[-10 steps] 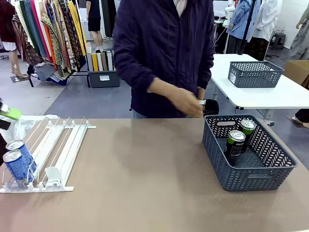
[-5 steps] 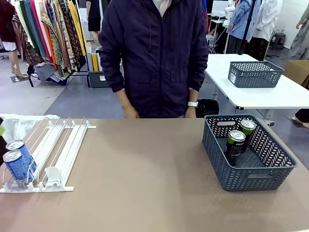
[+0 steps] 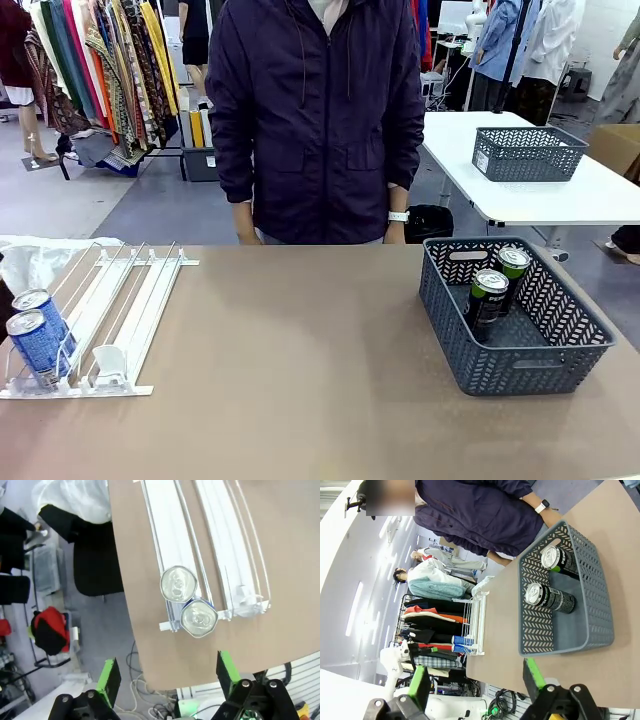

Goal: Retrieve and store the cans from the dispenser.
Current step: Pick up one can from the Automatic Can Dispenser and place it in the middle of the table.

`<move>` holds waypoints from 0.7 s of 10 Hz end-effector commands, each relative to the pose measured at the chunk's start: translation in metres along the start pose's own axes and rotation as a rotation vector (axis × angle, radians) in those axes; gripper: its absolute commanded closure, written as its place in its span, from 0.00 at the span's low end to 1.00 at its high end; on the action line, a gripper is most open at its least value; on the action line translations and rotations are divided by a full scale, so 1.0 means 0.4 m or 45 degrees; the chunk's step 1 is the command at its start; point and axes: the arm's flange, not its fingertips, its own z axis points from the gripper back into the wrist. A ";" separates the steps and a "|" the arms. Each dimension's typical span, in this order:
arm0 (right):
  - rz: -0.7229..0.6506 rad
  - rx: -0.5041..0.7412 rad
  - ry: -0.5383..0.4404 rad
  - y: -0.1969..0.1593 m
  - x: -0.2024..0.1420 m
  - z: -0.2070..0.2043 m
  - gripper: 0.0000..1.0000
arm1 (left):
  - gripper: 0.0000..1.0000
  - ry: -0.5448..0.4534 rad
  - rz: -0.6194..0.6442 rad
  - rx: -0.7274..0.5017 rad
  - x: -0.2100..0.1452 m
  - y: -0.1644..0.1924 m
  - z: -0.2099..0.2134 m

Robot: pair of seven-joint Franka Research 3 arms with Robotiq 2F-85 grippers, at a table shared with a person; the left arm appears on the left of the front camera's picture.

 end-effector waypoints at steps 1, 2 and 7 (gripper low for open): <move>0.034 0.029 -0.010 0.004 0.006 0.002 0.00 | 0.00 -0.016 0.005 0.015 -0.002 0.011 -0.002; 0.034 0.029 -0.010 0.004 0.006 0.002 0.00 | 0.00 -0.016 0.005 0.015 -0.002 0.011 -0.002; 0.034 0.029 -0.010 0.004 0.006 0.002 0.00 | 0.00 0.100 0.194 -0.161 -0.008 -0.050 -0.058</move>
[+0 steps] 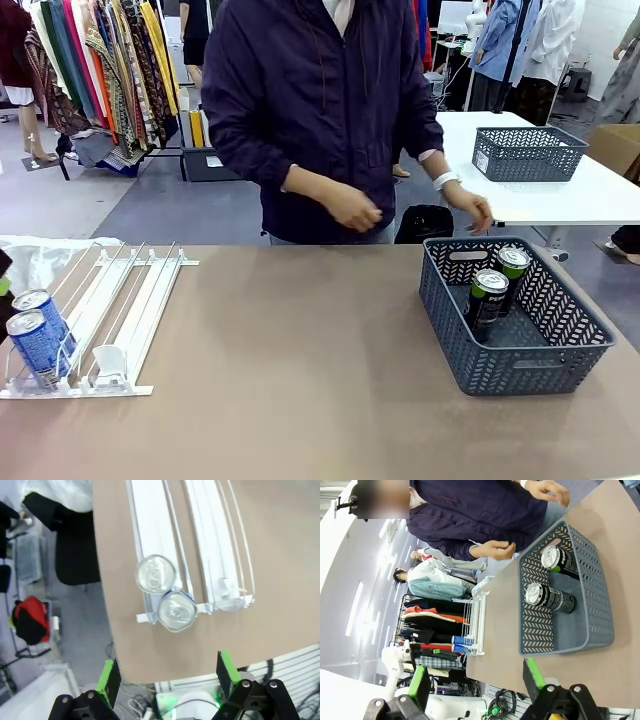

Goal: Retrieve and store the cans from the dispenser.
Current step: Pick up one can from the Automatic Can Dispenser and place it in the middle of the table.

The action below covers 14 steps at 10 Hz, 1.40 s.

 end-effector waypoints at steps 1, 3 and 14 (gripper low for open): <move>0.034 0.029 -0.010 0.004 0.006 0.002 0.00 | 0.00 0.034 0.136 -0.124 -0.003 -0.007 -0.069; 0.034 0.029 -0.010 0.004 0.006 0.002 0.00 | 0.00 0.087 0.187 -0.148 -0.006 -0.013 -0.138; 0.034 0.029 -0.010 0.004 0.006 0.002 0.00 | 0.00 0.257 0.371 0.001 -0.023 -0.040 -0.341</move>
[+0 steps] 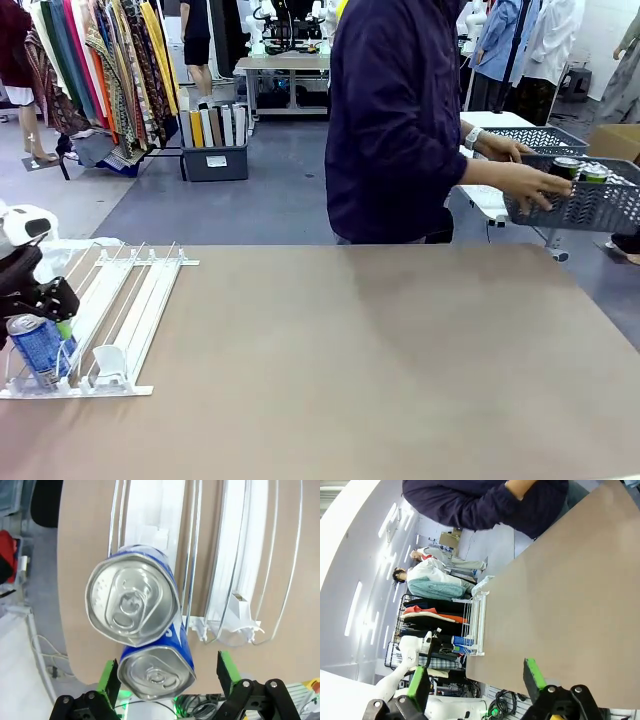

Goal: Retrieve and store the cans from the dispenser.
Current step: Pick up one can from the Automatic Can Dispenser and place it in the middle of the table.

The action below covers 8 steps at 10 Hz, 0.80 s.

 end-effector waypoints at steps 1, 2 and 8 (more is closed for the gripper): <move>0.033 0.029 -0.010 0.004 0.006 0.002 0.00 | 0.00 -0.069 0.009 0.017 -0.077 0.026 -0.064; 0.033 0.029 -0.010 0.004 0.006 0.002 0.00 | 0.00 -0.080 0.022 0.027 -0.076 0.028 -0.063; 0.033 0.029 -0.010 0.004 0.006 0.002 0.00 | 1.00 -0.052 0.014 0.062 -0.074 0.025 -0.069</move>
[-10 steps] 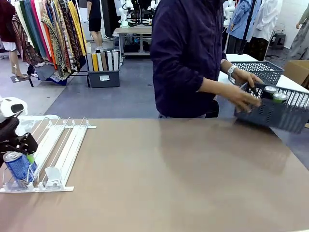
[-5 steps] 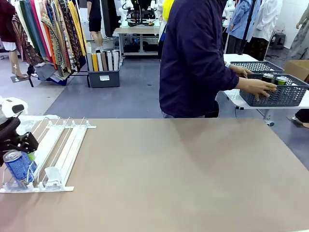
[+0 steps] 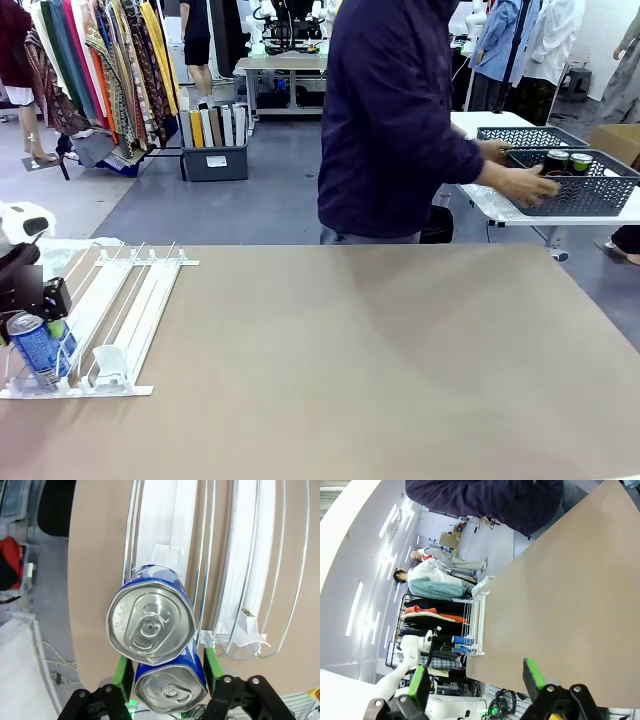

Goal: Retrieve and store the cans from the dispenser.
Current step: Pick up one can from the Automatic Can Dispenser and place it in the middle of the table.

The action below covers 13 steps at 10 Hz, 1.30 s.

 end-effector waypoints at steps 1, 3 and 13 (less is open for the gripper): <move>0.033 0.029 -0.010 0.004 0.006 0.002 0.00 | 1.00 0.008 0.009 0.031 -0.099 0.007 -0.059; 0.033 0.029 -0.010 0.004 0.006 0.002 0.00 | 1.00 -0.007 0.009 0.031 -0.102 0.009 -0.056; 0.033 0.029 -0.010 0.004 0.006 0.002 0.00 | 1.00 -0.240 -0.244 -0.118 -0.231 0.063 0.503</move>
